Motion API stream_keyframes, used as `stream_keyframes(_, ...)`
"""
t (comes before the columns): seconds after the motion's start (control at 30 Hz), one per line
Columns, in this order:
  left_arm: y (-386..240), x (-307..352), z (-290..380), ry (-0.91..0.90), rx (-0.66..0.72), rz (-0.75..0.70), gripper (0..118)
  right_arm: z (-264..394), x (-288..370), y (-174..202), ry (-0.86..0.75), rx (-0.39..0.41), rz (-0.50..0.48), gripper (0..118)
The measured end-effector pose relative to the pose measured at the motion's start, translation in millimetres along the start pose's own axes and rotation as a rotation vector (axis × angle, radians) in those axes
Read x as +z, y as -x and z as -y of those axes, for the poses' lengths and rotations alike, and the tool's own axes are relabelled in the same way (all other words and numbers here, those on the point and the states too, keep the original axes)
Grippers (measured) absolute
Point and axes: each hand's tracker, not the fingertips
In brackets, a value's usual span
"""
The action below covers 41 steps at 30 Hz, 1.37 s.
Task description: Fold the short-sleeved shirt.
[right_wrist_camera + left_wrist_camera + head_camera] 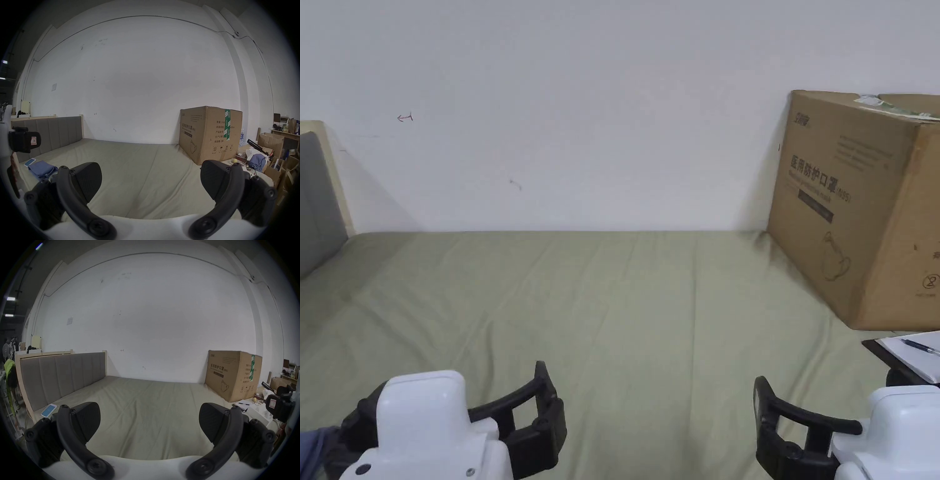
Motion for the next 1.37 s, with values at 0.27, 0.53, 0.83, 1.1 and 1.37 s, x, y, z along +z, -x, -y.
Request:
stream_keyframes(0.27,-9,1,3,-0.005,-0.036,0.037,118,4,-3,4,0.026,-0.001,-0.017,118)
stream_keyframes(0.53,-18,-1,6,0.024,-0.049,0.019,118,5,-3,8,0.040,-0.002,-0.027,118)
stream_keyframes(0.83,-17,3,8,0.006,-0.047,0.032,118,6,-2,10,0.047,0.001,-0.033,118)
stream_keyframes(1.1,-15,5,9,0.009,-0.044,0.035,118,5,-1,12,0.051,0.000,-0.037,118)
stream_keyframes(1.37,-14,7,8,-0.006,-0.029,0.016,118,3,0,15,0.048,-0.001,-0.041,118)
